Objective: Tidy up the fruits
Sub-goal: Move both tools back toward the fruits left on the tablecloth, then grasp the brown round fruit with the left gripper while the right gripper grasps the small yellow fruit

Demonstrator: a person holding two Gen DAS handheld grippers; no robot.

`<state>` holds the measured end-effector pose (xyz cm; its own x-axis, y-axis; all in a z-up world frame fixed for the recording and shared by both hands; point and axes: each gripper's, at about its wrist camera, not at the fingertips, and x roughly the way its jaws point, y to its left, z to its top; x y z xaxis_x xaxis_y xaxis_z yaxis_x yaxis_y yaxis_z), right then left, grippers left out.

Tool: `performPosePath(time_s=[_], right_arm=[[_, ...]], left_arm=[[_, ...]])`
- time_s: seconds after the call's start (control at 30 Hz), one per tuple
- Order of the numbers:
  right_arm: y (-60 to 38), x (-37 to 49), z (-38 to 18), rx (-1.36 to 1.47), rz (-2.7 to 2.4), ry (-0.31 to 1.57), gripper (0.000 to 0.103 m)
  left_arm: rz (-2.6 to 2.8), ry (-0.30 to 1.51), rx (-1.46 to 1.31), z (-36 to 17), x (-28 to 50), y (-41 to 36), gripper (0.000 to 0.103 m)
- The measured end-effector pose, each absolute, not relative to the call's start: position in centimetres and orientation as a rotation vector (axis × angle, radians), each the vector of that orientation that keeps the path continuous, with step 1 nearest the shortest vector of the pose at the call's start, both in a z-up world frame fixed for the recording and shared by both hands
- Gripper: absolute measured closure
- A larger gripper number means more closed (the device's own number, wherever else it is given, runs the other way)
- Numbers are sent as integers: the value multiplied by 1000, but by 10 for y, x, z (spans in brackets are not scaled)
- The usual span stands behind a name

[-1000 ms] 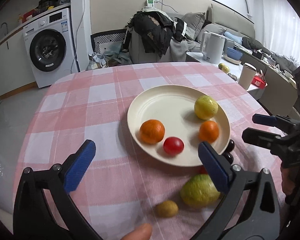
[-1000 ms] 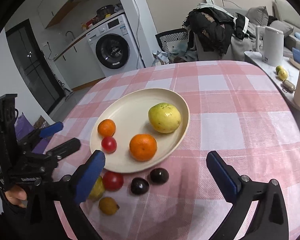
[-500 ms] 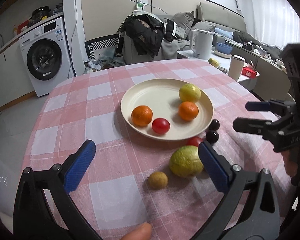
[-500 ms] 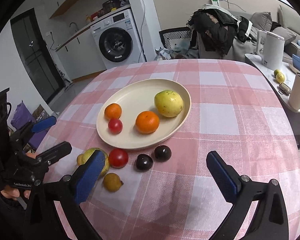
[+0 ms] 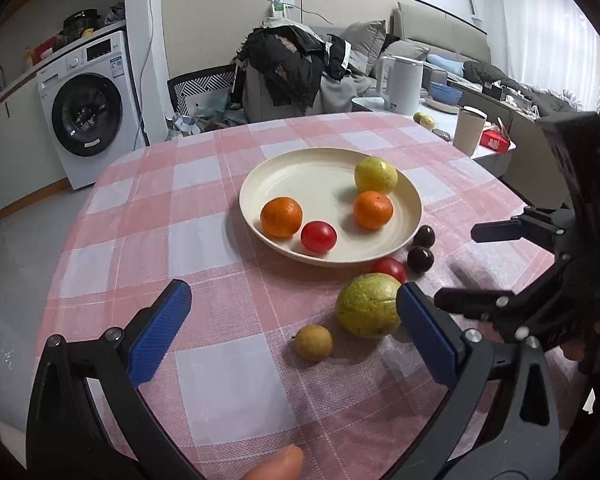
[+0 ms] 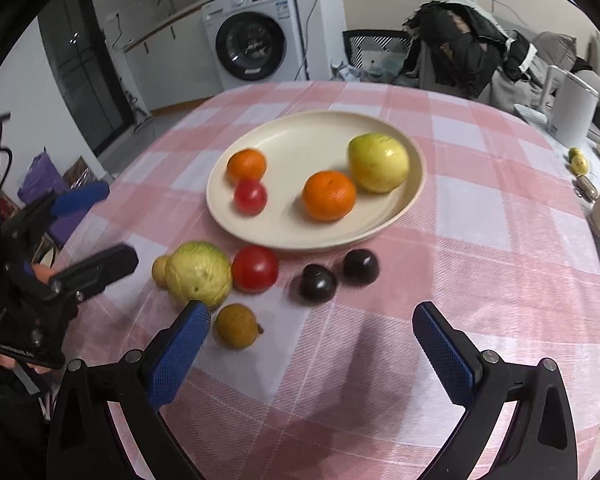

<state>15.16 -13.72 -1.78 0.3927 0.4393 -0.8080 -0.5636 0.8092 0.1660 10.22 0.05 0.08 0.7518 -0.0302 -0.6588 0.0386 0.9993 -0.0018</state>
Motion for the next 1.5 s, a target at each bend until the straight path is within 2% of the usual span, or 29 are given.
performPosePath(time_s=[0.5, 0.73, 0.9, 1.13, 1.33, 1.5], right_arm=[[-114, 135, -39, -270, 699, 1026, 2], [-108, 127, -41, -311, 736, 1008, 19], [-110, 127, -39, -288, 755, 998, 32], [-112, 129, -35, -245, 785, 984, 51], [-115, 129, -32, -235, 798, 975, 59], [-115, 127, -30, -225, 814, 966, 64]], left_arm=[[-85, 826, 17, -24, 112, 0, 1], [-72, 853, 46, -29, 116, 1, 2], [-92, 885, 52, -33, 119, 2, 17], [-111, 922, 85, -43, 120, -2, 22], [-116, 928, 79, -46, 121, 0, 28], [-123, 947, 77, -52, 123, -1, 37]])
